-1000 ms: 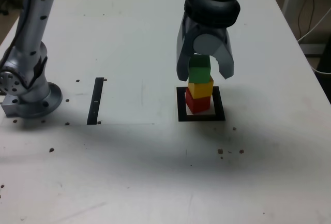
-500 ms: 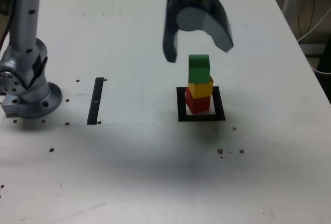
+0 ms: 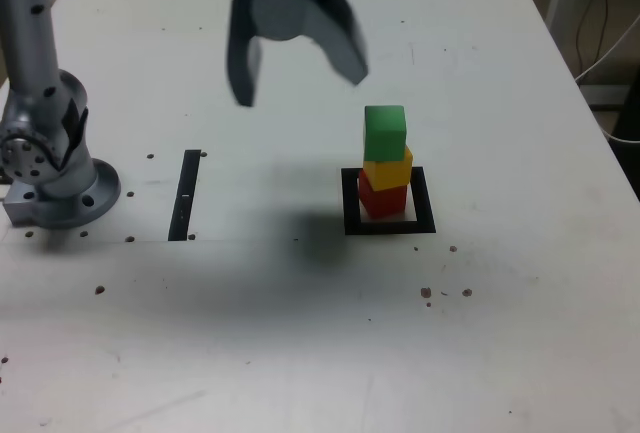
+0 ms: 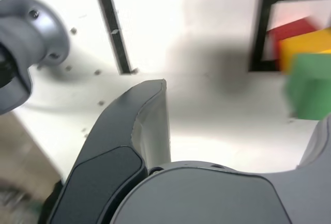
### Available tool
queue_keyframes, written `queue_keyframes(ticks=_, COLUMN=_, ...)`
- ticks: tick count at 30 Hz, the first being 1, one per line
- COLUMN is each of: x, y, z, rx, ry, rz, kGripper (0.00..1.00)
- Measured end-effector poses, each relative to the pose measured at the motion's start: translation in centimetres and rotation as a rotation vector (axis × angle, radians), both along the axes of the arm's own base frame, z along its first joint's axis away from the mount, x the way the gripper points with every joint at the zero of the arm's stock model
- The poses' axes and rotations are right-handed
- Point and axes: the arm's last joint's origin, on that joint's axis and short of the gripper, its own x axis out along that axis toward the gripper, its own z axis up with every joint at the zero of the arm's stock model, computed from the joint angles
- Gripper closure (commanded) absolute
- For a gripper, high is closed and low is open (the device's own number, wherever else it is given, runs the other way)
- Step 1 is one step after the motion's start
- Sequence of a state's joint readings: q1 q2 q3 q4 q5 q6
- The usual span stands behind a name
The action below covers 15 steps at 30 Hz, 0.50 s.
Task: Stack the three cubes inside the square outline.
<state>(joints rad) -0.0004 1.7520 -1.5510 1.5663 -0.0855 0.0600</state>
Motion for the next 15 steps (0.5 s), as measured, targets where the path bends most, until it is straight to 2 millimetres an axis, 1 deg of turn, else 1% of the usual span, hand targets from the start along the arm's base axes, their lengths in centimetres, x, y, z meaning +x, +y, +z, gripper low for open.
queue_keyframes(ticks=2, x=-0.8, y=0.0, z=0.4, rx=-0.01, ry=-0.013, rz=-0.003, kGripper=0.0)
queue_keyframes(ticks=5, x=-2.5, y=0.1, z=1.1, rx=-0.008, ry=-0.036, rz=-0.002, kGripper=0.0)
queue_keyframes(ticks=7, x=-3.2, y=0.2, z=1.0, rx=-0.001, ry=-0.031, rz=-0.001, kGripper=0.0)
queue_keyframes(ticks=12, x=-4.2, y=0.3, z=-1.3, rx=0.001, ry=0.039, rz=-0.004, kGripper=0.0)
queue_keyframes(ticks=15, x=-5.1, y=0.2, z=-2.9, rx=-0.001, ry=0.025, rz=-0.008, kGripper=0.0)
